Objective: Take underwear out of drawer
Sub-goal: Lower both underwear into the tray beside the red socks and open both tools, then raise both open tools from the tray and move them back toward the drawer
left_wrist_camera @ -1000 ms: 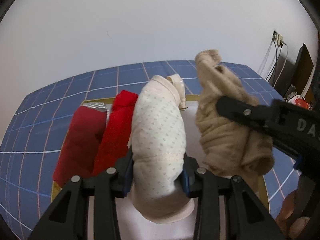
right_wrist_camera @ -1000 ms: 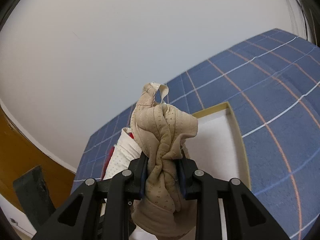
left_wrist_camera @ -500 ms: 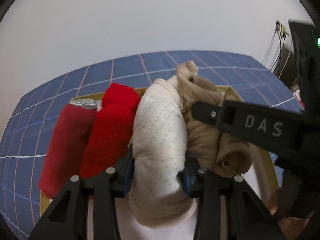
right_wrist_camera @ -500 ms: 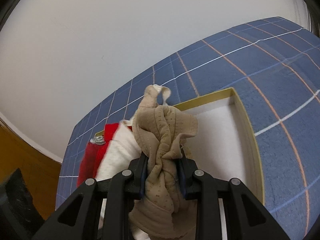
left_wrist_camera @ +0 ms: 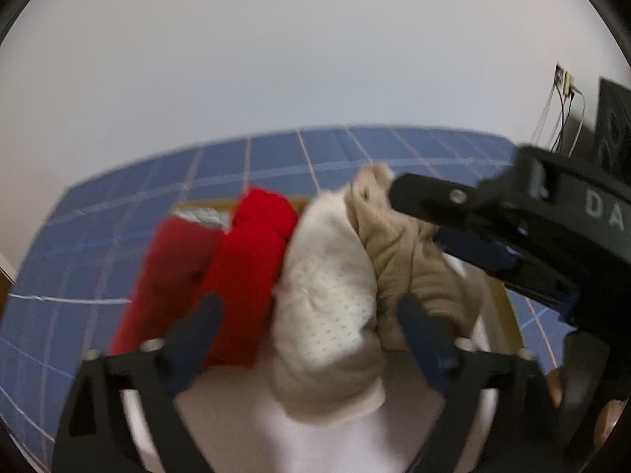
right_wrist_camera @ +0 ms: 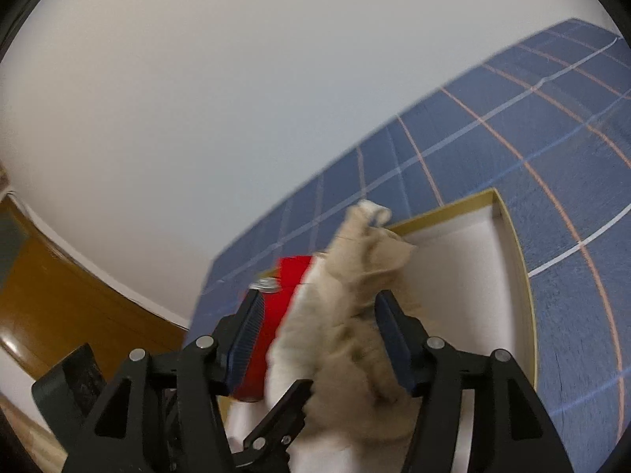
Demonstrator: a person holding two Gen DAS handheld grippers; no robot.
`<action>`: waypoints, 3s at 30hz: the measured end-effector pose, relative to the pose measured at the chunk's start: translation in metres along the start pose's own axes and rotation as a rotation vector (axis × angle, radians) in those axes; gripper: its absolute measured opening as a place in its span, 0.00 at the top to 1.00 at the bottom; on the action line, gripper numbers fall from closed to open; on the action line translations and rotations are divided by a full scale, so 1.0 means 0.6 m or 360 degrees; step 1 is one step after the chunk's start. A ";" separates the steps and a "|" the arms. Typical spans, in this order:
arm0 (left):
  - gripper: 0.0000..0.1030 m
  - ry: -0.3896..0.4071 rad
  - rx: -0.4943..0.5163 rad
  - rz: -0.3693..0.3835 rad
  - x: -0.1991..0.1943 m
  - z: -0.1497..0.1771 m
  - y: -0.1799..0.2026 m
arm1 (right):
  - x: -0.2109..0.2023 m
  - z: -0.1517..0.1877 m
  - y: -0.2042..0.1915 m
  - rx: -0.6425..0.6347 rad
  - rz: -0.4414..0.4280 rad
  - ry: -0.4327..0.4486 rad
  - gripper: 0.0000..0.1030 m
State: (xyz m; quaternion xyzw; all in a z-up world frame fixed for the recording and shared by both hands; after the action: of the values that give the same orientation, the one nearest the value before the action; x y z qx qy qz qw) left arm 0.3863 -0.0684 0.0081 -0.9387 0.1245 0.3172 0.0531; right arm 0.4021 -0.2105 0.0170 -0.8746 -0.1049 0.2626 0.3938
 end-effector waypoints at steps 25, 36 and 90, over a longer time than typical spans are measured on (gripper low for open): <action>0.01 0.0049 -0.0037 -0.0047 -0.158 0.146 -0.004 | -0.209 0.155 -0.042 -0.0284 0.0079 0.0253 0.27; 0.01 0.0043 -0.0067 -0.0068 -0.184 0.211 -0.005 | -0.240 0.221 -0.056 -0.0403 0.0099 0.0265 0.27; 0.01 -0.0056 0.0023 -0.0111 -0.237 0.355 0.016 | -0.327 0.374 0.047 -0.0422 0.0356 0.0135 0.27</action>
State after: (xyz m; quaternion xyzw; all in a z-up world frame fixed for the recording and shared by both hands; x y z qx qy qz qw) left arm 0.1510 -0.0111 -0.0743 -0.9363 0.0929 0.3307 0.0731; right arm 0.1149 -0.1639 -0.0538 -0.9354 -0.0240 0.2514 0.2476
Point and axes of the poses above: each gripper's, at about its wrist camera, not at the fingertips, and x roughly the way its jaws point, y to its right, z to its underside, the point moved 8 cm from there along x, roughly the way its jaws point, and after that the axes turned 7 degrees about y, right-handed, at the moved point
